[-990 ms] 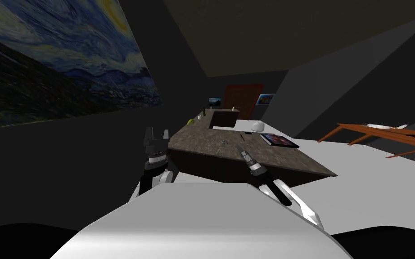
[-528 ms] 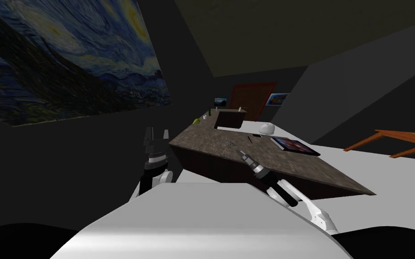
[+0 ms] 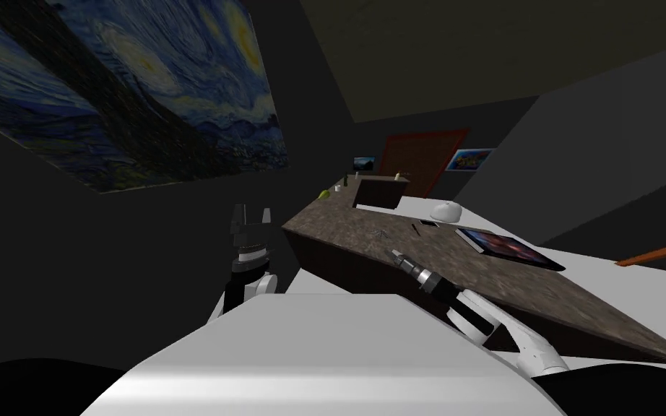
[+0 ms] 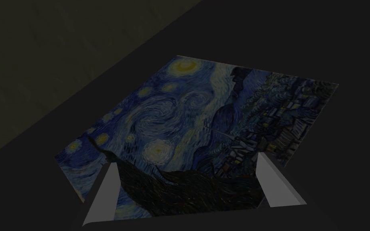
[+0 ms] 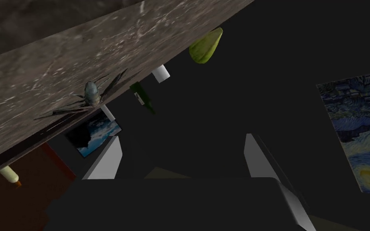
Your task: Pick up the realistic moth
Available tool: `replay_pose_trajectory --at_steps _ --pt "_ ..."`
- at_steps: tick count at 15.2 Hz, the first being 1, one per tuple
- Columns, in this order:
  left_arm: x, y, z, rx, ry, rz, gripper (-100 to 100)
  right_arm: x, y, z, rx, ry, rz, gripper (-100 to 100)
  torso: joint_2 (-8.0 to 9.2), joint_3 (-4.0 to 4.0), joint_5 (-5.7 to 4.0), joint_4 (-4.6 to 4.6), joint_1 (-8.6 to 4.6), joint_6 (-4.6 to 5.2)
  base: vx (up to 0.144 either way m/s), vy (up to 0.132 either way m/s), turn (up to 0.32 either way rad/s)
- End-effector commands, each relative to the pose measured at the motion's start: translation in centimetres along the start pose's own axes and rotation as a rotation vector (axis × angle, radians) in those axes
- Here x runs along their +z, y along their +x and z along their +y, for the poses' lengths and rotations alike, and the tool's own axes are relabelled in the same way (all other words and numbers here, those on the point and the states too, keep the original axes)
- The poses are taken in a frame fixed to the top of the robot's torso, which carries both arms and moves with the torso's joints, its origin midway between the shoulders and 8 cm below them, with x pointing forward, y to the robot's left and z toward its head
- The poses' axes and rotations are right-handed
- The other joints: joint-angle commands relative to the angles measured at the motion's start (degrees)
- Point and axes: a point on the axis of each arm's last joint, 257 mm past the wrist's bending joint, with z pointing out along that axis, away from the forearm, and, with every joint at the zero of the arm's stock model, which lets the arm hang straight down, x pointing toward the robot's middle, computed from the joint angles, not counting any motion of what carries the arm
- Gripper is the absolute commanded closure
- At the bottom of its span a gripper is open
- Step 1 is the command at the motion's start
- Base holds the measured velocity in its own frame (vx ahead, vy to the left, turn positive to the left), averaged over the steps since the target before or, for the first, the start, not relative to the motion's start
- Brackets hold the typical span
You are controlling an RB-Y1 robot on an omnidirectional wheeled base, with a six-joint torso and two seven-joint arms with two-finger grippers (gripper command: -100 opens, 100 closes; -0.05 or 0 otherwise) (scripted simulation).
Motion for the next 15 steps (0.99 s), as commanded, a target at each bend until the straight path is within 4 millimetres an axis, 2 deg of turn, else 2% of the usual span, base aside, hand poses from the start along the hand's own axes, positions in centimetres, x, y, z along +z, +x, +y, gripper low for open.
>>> replay_pose_trajectory --at_steps 1,2,4,5,6,7,8,9,12,13,14,15 --pt "0.0 0.0 0.0 0.0 0.0 0.0 0 -0.7 0.3 -1.2 -0.045 0.021 0.046 -100 0.0 0.0 0.0 0.0 0.0 0.0 0.017 0.054 0.187" --pt "0.0 0.0 0.0 0.0 0.0 0.0 0 -1.6 1.2 -3.1 -0.082 0.052 0.091 -100 -0.01 0.0 0.01 0.0 0.03 0.0 0.021 0.061 0.295" --pt "0.0 0.0 0.0 0.0 0.0 0.0 0 -1.8 0.9 -3.3 -0.1 0.052 0.104 -100 -0.04 -0.02 0.02 0.0 0.06 -0.02 0.022 0.046 0.15" --pt "0.0 0.0 0.0 0.0 0.0 0.0 0 -2.8 1.6 -5.0 -0.142 0.08 0.151 -100 -0.03 -0.02 0.02 0.0 0.02 0.03 0.028 0.048 0.155" --pt "0.0 0.0 0.0 0.0 0.0 0.0 0 -3.0 1.4 -5.3 -0.154 0.083 0.162 -100 -0.04 -0.02 0.01 -0.01 0.03 0.0 0.026 0.049 0.188" --pt "0.0 0.0 0.0 0.0 0.0 0.0 0 -4.0 1.9 -6.8 -0.194 0.107 0.205 -100 -0.05 -0.03 0.02 -0.01 0.03 -0.01 0.025 0.058 0.253" --pt "0.0 0.0 0.0 0.0 0.0 0.0 0 -4.3 1.6 -7.3 -0.208 0.114 0.218 -100 -0.07 -0.04 0.02 -0.01 0.05 -0.04 0.029 0.057 0.21" --pt "0.0 0.0 0.0 0.0 0.0 0.0 0 -5.4 2.1 -8.9 -0.245 0.141 0.262 -100 -0.07 -0.04 0.02 -0.01 0.07 0.0 0.039 0.058 0.206" --pt "0.0 0.0 0.0 0.0 0.0 0.0 0 -7.2 1.7 -11.2 -0.312 0.176 0.329 -100 -0.11 -0.06 0.03 -0.02 0.09 -0.03 0.039 0.056 0.215" --pt "0.0 0.0 0.0 0.0 0.0 0.0 0 -7.2 1.7 -11.2 -0.312 0.176 0.329 -100 -0.11 -0.06 0.03 -0.02 0.08 -0.01 0.022 0.034 0.07" --pt "0.0 0.0 0.0 0.0 0.0 0.0 0 -8.8 1.6 -13.1 -0.36 0.206 0.382 -100 -0.06 -0.04 0.02 -0.01 0.04 0.03 0.027 0.041 0.146" --pt "0.0 0.0 0.0 0.0 0.0 0.0 0 -8.8 1.5 -13.1 -0.362 0.206 0.383 -100 -0.05 -0.03 0.02 -0.01 0.03 0.0 0.032 0.038 0.169"
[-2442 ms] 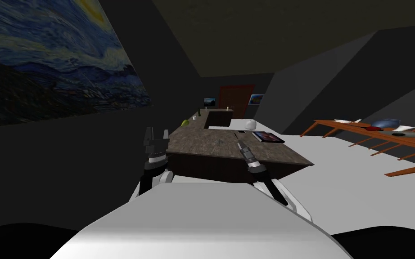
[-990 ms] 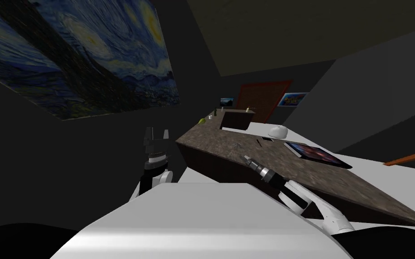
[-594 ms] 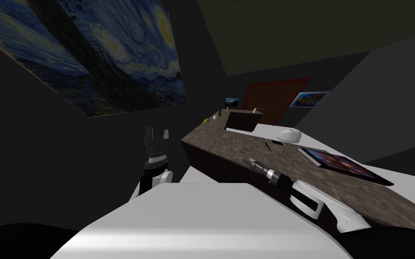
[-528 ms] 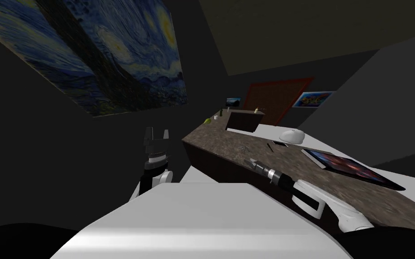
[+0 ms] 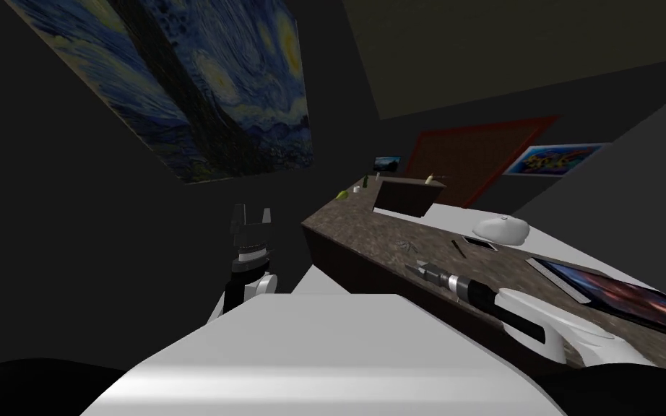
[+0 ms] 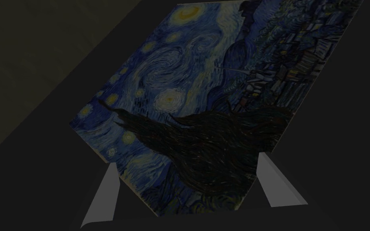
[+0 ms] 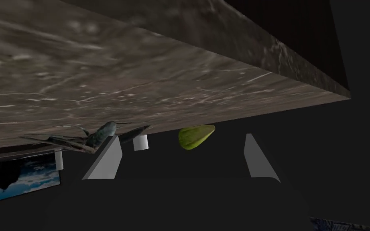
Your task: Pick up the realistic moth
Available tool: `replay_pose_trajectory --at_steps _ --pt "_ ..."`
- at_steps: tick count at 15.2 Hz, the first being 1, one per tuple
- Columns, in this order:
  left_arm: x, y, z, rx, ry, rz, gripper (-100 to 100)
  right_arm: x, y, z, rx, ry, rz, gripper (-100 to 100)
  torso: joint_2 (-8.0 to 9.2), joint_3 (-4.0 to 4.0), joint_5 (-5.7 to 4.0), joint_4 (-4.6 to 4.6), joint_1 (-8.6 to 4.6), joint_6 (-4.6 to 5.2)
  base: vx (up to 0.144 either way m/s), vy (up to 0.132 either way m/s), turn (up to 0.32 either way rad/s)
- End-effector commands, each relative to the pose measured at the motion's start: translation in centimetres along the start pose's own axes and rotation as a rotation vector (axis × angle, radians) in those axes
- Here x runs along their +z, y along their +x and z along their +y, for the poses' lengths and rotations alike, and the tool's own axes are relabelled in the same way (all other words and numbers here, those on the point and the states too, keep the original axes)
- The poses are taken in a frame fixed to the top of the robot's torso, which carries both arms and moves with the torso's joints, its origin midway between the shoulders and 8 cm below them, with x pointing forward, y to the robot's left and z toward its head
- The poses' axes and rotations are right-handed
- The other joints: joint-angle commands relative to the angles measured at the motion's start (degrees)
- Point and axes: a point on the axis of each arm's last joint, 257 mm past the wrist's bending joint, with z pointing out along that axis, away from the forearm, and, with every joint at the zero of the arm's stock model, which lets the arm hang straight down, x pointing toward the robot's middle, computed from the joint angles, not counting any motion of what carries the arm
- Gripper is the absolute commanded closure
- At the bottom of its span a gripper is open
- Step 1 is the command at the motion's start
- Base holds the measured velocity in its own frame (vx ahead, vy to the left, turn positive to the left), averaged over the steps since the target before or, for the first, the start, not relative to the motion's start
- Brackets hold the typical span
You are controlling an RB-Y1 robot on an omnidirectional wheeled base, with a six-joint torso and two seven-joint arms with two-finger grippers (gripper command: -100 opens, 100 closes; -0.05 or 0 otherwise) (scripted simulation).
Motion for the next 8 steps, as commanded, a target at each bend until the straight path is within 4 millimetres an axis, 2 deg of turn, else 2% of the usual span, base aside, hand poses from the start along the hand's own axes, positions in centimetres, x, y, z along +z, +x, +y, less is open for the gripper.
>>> replay_pose_trajectory --at_steps 1,2,3,4,5,6,7,8 --pt "0.0 0.0 0.0 0.0 0.0 0.0 0 -1.4 1.2 -2.4 -0.065 0.034 0.069 -100 0.0 0.0 0.0 0.0 0.0 0.0 0.037 0.048 0.275" --pt "0.0 0.0 0.0 0.0 0.0 0.0 0 -1.6 1.3 -2.7 -0.066 0.04 0.073 -100 -0.02 -0.01 0.01 0.0 0.02 -0.03 0.039 0.044 0.209" --pt "0.0 0.0 0.0 0.0 0.0 0.0 0 -2.6 2.1 -4.3 -0.109 0.061 0.12 -100 -0.03 -0.02 0.0 -0.01 0.02 -0.01 0.036 0.052 0.223" --pt "0.0 0.0 0.0 0.0 0.0 0.0 0 -2.8 2.1 -4.7 -0.112 0.068 0.125 -100 -0.03 -0.02 0.02 -0.01 0.04 -0.02 0.037 0.047 0.164" --pt "0.0 0.0 0.0 0.0 0.0 0.0 0 -4.1 2.8 -6.4 -0.155 0.093 0.176 -100 -0.03 -0.02 0.01 -0.01 0.04 0.0 0.043 0.049 0.198" --pt "0.0 0.0 0.0 0.0 0.0 0.0 0 -4.1 2.8 -6.5 -0.155 0.095 0.177 -100 -0.04 -0.02 0.02 -0.01 0.05 -0.02 0.043 0.039 0.174" --pt "0.0 0.0 0.0 0.0 0.0 0.0 0 -5.5 3.4 -8.2 -0.195 0.12 0.227 -100 -0.04 -0.02 0.01 -0.01 0.03 0.01 0.04 0.036 0.203" --pt "0.0 0.0 0.0 0.0 0.0 0.0 0 -5.5 3.4 -8.2 -0.195 0.12 0.227 -100 -0.03 -0.02 0.01 -0.01 0.02 -0.01 0.039 0.034 0.156"
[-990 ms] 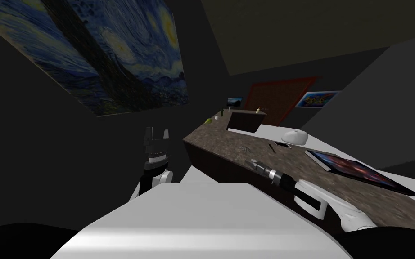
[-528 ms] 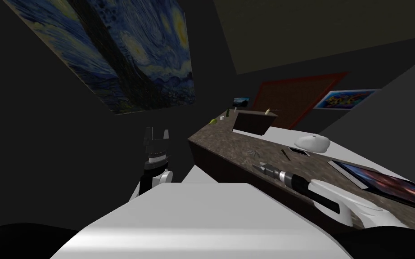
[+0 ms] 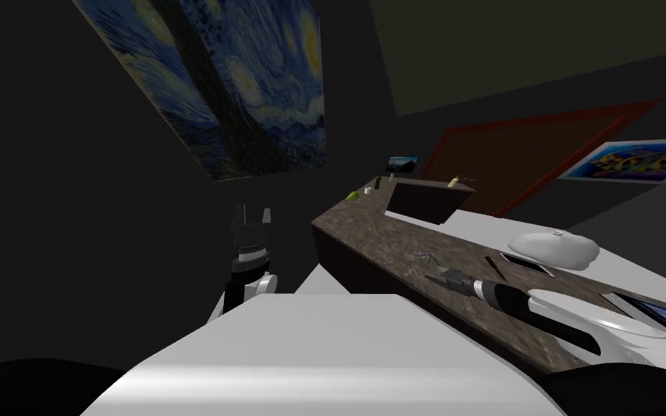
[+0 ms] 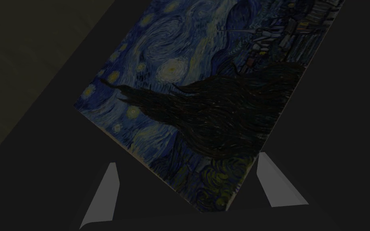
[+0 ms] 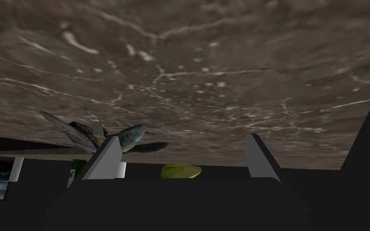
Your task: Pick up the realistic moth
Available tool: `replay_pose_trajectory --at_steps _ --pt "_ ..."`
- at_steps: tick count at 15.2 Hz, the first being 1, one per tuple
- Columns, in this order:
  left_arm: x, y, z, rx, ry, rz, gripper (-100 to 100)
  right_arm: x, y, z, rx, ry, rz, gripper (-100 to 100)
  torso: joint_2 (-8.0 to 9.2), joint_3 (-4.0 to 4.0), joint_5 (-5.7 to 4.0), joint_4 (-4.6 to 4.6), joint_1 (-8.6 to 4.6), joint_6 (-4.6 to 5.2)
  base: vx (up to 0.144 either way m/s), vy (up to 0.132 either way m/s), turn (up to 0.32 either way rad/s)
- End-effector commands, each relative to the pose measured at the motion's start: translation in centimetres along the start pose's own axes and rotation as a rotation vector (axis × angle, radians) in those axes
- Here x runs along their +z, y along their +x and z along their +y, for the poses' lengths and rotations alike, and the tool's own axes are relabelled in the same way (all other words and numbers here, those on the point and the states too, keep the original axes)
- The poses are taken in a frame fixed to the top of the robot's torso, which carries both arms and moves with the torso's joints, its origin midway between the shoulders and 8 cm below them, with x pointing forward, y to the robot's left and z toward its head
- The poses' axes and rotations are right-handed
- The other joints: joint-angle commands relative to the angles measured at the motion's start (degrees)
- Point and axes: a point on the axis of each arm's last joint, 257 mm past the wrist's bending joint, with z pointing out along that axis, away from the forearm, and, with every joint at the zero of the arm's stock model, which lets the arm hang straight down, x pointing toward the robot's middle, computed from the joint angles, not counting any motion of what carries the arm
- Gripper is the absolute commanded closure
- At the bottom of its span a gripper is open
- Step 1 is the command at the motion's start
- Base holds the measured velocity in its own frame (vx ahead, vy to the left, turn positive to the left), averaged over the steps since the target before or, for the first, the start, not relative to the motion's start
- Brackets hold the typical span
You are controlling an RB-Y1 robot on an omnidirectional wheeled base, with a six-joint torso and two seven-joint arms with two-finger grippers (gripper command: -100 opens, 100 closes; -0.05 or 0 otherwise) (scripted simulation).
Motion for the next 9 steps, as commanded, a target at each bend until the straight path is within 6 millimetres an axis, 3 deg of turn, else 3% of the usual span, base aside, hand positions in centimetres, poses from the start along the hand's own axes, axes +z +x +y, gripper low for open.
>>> replay_pose_trajectory --at_steps 1,6,9 --pt "0.0 0.0 0.0 0.0 0.0 0.0 0 -1.3 1.4 -2.3 -0.054 0.033 0.069 -100 0.0 0.0 0.0 0.0 0.0 0.0 0.052 0.04 0.151" --pt "0.0 0.0 0.0 0.0 0.0 0.0 0 -3.5 3.6 -5.1 -0.119 0.073 0.162 -100 0.0 0.0 0.0 0.0 0.0 0.0 0.044 0.031 0.161" --pt "0.0 0.0 0.0 0.0 0.0 0.0 0 -6.7 6.7 -8.2 -0.192 0.113 0.289 -100 0.04 0.02 0.0 0.01 0.0 -0.03 0.034 0.036 0.181"
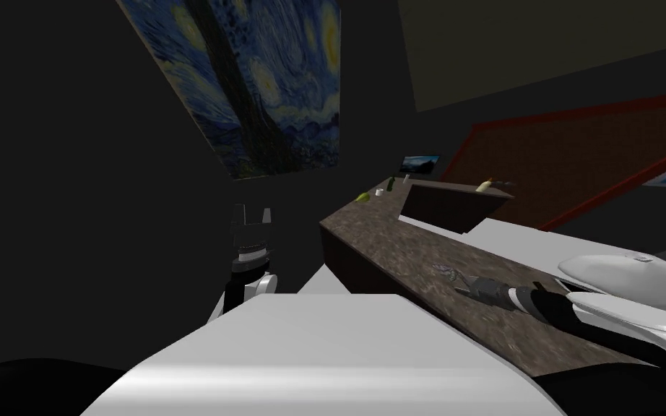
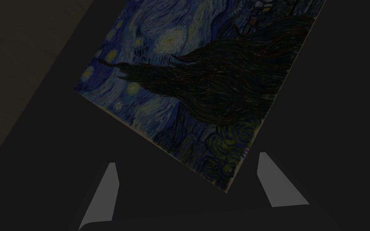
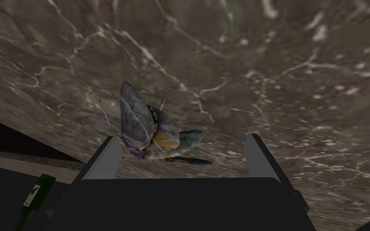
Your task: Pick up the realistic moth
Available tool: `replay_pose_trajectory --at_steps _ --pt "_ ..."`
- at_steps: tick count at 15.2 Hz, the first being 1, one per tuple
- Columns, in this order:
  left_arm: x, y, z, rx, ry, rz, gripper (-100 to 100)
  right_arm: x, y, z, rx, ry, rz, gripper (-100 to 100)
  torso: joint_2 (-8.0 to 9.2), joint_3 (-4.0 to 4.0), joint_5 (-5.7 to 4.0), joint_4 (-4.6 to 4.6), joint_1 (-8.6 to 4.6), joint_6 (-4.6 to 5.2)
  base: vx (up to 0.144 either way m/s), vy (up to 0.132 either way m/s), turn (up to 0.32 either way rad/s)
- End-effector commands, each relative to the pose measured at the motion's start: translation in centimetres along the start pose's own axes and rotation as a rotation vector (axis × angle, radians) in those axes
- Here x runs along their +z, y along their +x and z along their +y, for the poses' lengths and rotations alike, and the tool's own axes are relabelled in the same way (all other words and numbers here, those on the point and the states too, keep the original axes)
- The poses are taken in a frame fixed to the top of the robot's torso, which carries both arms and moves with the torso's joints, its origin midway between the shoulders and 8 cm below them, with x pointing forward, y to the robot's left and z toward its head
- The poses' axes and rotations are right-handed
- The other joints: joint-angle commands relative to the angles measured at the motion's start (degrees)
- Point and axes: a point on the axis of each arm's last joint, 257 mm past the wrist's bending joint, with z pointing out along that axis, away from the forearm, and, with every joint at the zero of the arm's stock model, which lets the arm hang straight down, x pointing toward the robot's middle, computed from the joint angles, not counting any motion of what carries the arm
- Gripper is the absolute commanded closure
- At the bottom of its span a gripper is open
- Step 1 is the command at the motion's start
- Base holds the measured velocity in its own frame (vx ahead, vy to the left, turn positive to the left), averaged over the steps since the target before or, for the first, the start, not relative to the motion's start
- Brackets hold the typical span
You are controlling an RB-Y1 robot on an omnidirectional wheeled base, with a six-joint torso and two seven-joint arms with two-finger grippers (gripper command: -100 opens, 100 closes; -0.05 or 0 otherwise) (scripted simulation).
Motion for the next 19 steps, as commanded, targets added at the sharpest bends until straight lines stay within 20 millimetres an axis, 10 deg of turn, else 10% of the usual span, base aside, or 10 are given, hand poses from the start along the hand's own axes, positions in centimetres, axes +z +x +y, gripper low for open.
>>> replay_pose_trajectory --at_steps 1,3,11,12,19 --pt "0.0 0.0 0.0 0.0 0.0 0.0 0 -0.9 1.4 -0.7 -0.029 0.012 0.046 -100 0.0 0.0 0.0 0.0 0.0 0.0 0.028 0.026 0.106" --pt "0.0 0.0 0.0 0.0 0.0 0.0 0 -2.6 4.7 -2.2 -0.075 0.03 0.139 -100 0.08 0.04 0.0 0.02 -0.04 0.03 0.019 0.017 0.093" --pt "0.0 0.0 0.0 0.0 0.0 0.0 0 -1.9 6.5 -1.0 -0.055 0.035 0.145 -100 0.31 0.18 -0.1 0.07 -0.26 0.06 -0.003 -0.006 0.07" --pt "0.0 0.0 0.0 0.0 0.0 0.0 0 -1.8 6.5 -0.9 -0.055 0.036 0.145 100 0.29 0.16 -0.15 0.06 -0.31 0.07 0.0 0.0 0.0" --pt "0.0 0.0 0.0 0.0 0.0 0.0 0 -2.6 5.5 -2.1 -0.07 0.039 0.143 100 0.13 0.04 -0.33 -0.03 -0.24 0.13 0.01 0.01 -0.036"
